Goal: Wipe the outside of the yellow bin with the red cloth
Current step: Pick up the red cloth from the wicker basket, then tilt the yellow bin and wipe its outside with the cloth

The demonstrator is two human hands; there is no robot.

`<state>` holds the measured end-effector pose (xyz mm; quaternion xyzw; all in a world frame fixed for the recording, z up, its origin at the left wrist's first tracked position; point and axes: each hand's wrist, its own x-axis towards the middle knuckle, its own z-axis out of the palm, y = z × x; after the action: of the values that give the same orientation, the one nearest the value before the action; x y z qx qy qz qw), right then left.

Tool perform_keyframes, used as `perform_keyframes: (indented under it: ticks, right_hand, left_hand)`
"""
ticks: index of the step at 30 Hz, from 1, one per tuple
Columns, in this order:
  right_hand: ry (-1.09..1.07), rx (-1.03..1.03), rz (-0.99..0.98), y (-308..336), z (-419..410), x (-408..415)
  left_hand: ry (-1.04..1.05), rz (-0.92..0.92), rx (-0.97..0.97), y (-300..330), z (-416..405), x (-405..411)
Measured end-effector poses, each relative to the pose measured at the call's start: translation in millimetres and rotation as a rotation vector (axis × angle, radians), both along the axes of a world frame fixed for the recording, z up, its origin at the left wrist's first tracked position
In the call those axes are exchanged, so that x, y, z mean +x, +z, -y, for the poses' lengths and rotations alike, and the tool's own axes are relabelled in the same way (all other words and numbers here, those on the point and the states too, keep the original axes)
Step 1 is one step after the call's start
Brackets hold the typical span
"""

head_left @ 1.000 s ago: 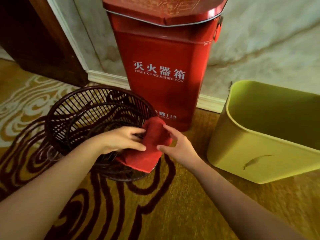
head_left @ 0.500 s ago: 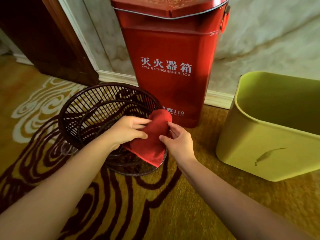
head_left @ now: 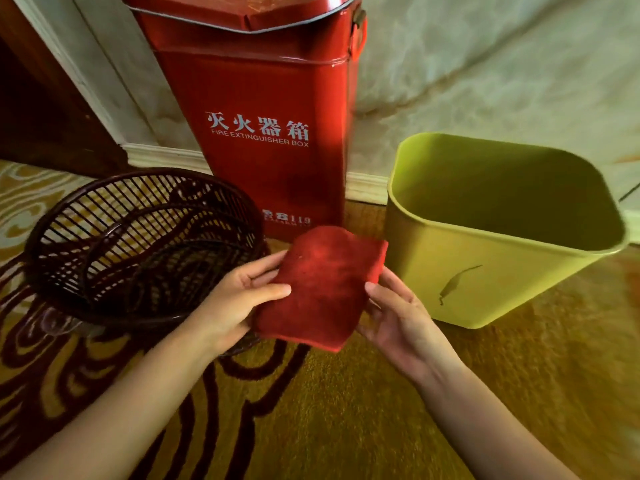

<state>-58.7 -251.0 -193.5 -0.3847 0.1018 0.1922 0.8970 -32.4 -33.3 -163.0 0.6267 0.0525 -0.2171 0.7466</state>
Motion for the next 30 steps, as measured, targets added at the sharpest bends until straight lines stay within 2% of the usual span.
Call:
perform_keyframes:
  ticks: [3, 7, 9, 10, 12, 15, 17, 19, 21, 25, 30]
  right_hand:
    - [-0.067, -0.137, 0.031, -6.6, 15.4, -16.6]
    - [-0.133, -0.275, 0.103, -7.6, 30.6, -28.2]
    - [-0.173, -0.399, 0.105, -7.7, 39.0, -31.7]
    - [-0.187, -0.494, 0.099, -8.2, 42.4, -33.4]
    - [-0.177, -0.660, 0.112, -7.8, 47.9, -38.1]
    - [-0.198, -0.731, 0.077, -5.4, 60.5, -43.7]
    - [-0.246, -0.715, 0.024, -2.7, 71.7, -46.5]
    - [-0.289, -0.658, -0.009, 0.4, 82.0, -49.7]
    - [-0.327, -0.633, -0.016, 3.6, 91.9, -52.8]
    - [-0.393, -0.634, -0.002, 10.9, 112.4, -57.1]
    - [-0.598, -0.620, -0.004, 29.1, 142.8, -60.3]
  left_hand:
    - [0.005, -0.035, 0.021, -21.6, 20.6, -14.9]
    - [-0.093, -0.119, 0.087, -37.6, 42.8, -27.2]
    - [-0.201, -0.084, 0.257, -31.9, 46.6, -27.3]
    - [-0.230, 0.019, 0.414, -25.3, 47.3, -23.7]
    - [-0.195, 0.376, 0.725, 0.6, 56.2, -9.1]
    - [-0.250, 0.912, 0.901, 49.8, 96.4, 25.4]
    - [-0.438, 1.070, 1.062, 70.1, 133.7, 50.0]
    - [-0.645, 1.027, 1.174, 78.3, 165.9, 67.1]
    - [-0.766, 0.968, 1.184, 77.3, 184.9, 76.2]
    - [-0.727, 0.978, 1.115, 73.0, 198.0, 80.9]
    - [-0.641, 0.901, 0.965, 93.6, 220.1, 89.8]
